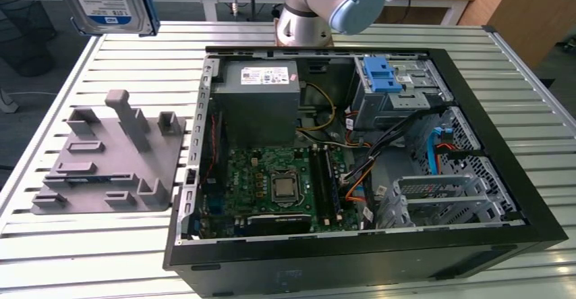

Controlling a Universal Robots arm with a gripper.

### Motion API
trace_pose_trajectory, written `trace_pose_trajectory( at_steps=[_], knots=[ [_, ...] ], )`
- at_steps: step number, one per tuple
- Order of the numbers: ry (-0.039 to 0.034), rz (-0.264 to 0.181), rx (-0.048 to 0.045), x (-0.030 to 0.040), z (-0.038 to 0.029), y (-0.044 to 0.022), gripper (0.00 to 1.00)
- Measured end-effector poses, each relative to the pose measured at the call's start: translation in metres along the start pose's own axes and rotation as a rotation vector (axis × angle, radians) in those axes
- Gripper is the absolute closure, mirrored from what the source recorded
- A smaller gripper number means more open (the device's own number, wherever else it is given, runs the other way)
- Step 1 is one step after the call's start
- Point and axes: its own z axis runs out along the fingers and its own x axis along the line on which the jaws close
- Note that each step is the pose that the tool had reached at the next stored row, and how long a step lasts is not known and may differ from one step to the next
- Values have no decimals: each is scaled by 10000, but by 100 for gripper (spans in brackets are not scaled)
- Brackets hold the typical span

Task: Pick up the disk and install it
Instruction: 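Pick up the disk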

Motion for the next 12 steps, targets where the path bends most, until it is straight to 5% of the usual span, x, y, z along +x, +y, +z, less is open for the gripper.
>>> trace_pose_trajectory(
  at_steps=[12],
  knots=[
    [0,0,-1,-2,-1,-48,64]
  ],
)
